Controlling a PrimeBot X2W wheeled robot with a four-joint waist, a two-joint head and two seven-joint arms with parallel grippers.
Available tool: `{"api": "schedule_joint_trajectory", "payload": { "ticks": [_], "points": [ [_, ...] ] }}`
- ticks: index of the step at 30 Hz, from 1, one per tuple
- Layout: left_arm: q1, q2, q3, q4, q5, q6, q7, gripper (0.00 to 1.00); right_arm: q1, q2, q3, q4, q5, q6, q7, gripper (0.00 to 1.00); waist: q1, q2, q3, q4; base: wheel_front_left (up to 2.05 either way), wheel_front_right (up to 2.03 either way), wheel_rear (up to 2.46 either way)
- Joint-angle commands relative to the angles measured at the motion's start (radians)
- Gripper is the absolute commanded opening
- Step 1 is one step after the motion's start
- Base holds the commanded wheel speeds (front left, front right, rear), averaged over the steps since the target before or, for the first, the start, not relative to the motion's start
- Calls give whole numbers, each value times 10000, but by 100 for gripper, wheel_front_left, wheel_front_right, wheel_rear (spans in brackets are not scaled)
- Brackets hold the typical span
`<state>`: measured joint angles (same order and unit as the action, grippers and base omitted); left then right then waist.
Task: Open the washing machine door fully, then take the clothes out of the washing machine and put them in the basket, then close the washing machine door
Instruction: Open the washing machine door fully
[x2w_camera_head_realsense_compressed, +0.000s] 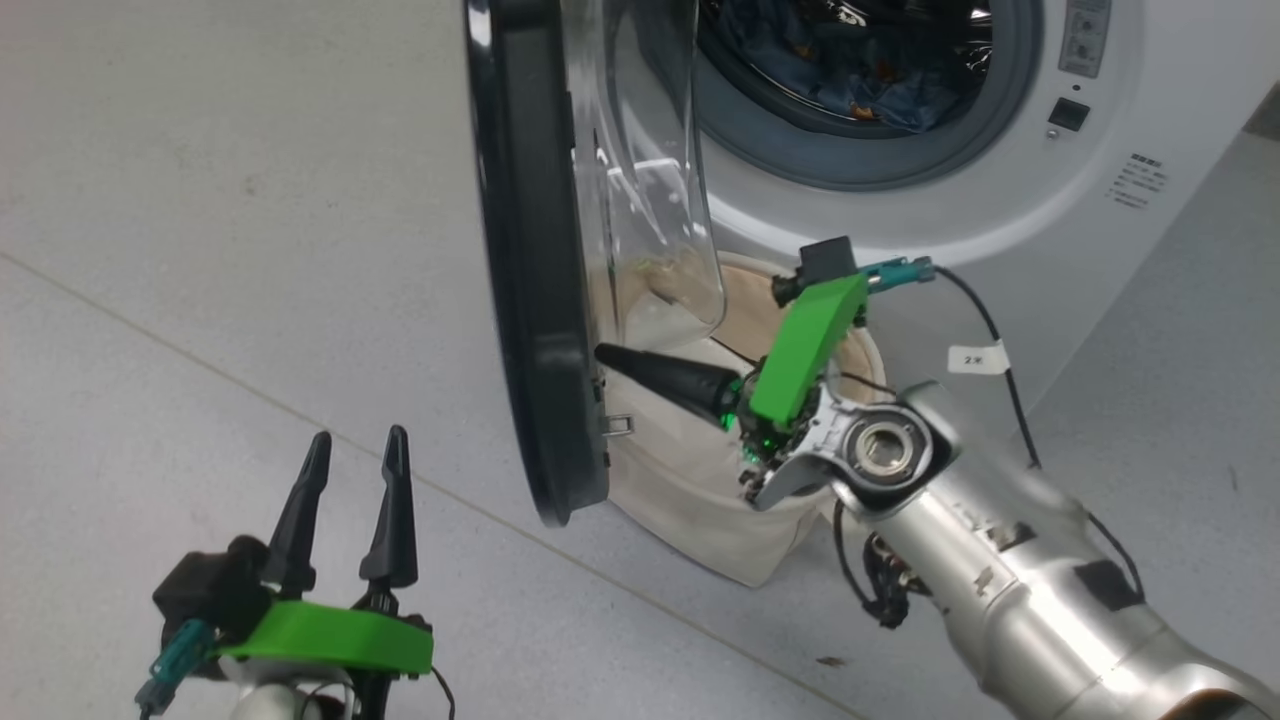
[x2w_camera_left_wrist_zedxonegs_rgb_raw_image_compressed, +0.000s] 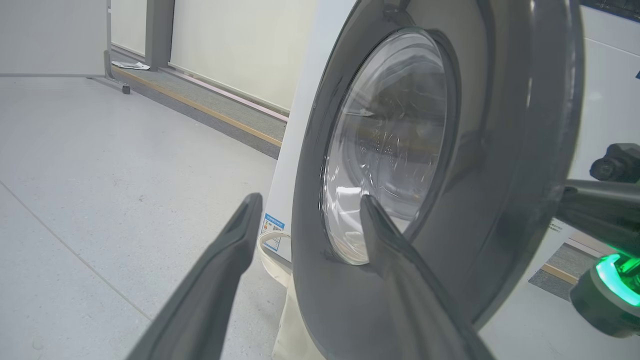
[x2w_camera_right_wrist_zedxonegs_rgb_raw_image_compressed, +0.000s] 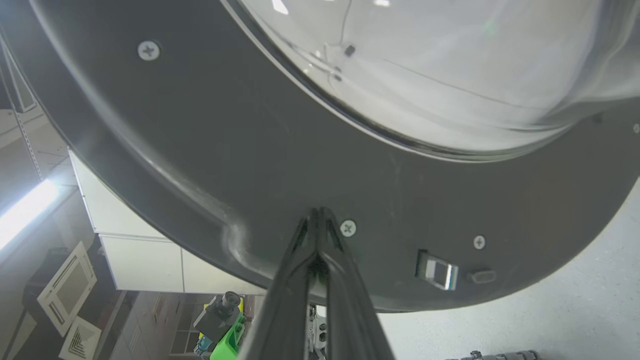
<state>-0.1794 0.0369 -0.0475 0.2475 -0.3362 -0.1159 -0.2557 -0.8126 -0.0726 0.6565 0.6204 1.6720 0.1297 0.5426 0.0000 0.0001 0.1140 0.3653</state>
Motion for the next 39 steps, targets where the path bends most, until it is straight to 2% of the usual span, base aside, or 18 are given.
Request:
{"api": "schedule_joint_trajectory", "payload": {
  "ticks": [1, 5, 6, 7, 11, 20, 26, 27, 30, 39],
  "points": [
    [-459, 138, 384, -309, 101, -65, -61, 100, -180, 222, 331, -355, 109, 10, -392, 0, 0, -1, -35, -63, 0, 0, 0],
    [-565, 246, 485, -240, 193, -89, -61, 100, -179, 222, 1047, -429, 101, 10, -1245, 0, 0, -1, -155, -223, 0, 0, 0],
    [-581, 282, 504, -207, 199, -94, -61, 100, -132, 222, 1145, -469, 74, 10, -1430, 80, 0, -1, -222, -263, 0, 0, 0],
    [-596, 334, 516, -171, 218, -99, -61, 100, -57, 222, 1220, -534, 53, 10, -1550, 100, 0, -1, -286, -310, 0, 0, 0],
    [-668, 597, 568, 2, 201, -116, -61, 100, 200, 61, 1329, -710, -648, 10, -2289, 100, 0, -1, -504, -594, 0, 0, 0],
    [-749, 1559, 727, 583, -88, -136, -6, 100, 939, -1515, 1713, -1636, -3246, 10, -5707, 100, 0, -1, -918, -1648, 0, 0, 0],
    [-739, 2212, 773, 934, -216, -141, 119, 100, 1755, -2322, 1606, -1978, -4020, 10, -7424, 100, 0, -1, -1286, -2209, 0, 0, 0],
    [-712, 2440, 814, 978, -284, -142, 156, 100, 2070, -2620, 1431, -2006, -4506, 10, -7794, 100, 0, -1, -1384, -2428, 0, 0, 0],
    [-650, 2705, 894, 949, -475, -144, 204, 100, 2558, -2873, 871, -2038, -5404, 10, -8005, 100, 0, -1, -1458, -2763, 0, 0, 0],
    [-449, 3027, 1096, 654, -1077, -146, 257, 100, 4477, -2570, -2407, -3125, -8395, 10, -8040, 100, 0, -1, -1565, -3516, 0, 0, 0]
  ]
}}
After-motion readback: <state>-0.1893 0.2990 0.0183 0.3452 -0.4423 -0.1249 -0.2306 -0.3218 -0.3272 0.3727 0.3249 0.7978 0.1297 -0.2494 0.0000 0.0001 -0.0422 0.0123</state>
